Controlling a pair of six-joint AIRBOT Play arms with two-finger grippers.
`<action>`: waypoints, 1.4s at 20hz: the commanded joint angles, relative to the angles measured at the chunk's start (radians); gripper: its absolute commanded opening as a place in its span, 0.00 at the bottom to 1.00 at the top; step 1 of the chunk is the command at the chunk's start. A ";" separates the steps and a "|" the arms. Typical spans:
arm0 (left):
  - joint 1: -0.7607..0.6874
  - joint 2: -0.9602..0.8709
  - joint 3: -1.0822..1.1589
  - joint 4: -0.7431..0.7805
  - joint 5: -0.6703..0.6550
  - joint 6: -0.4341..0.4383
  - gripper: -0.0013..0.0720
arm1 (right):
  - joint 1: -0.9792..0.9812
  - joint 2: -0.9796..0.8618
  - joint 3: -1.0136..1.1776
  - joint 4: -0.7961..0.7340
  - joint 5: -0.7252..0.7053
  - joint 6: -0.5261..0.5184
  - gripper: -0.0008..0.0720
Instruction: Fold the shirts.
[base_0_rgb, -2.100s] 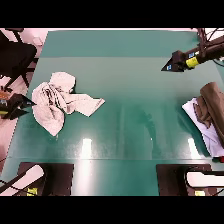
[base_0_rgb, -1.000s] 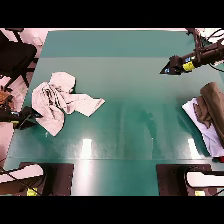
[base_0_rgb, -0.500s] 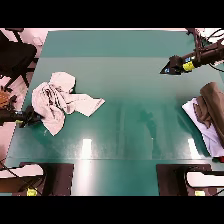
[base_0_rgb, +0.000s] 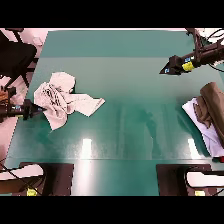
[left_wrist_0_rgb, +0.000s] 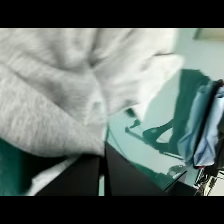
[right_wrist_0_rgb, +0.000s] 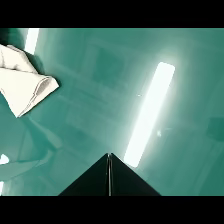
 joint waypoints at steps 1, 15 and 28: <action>0.001 0.047 0.014 -0.109 -0.041 0.055 0.05 | 0.055 -0.050 0.000 0.029 -0.005 0.043 0.16; 0.001 0.053 0.014 -0.120 -0.057 0.058 0.05 | 0.426 -0.483 0.001 0.509 -0.282 0.185 0.64; 0.000 0.053 0.014 -0.132 -0.065 0.055 0.05 | 0.522 -0.508 0.003 0.388 -0.483 0.417 0.64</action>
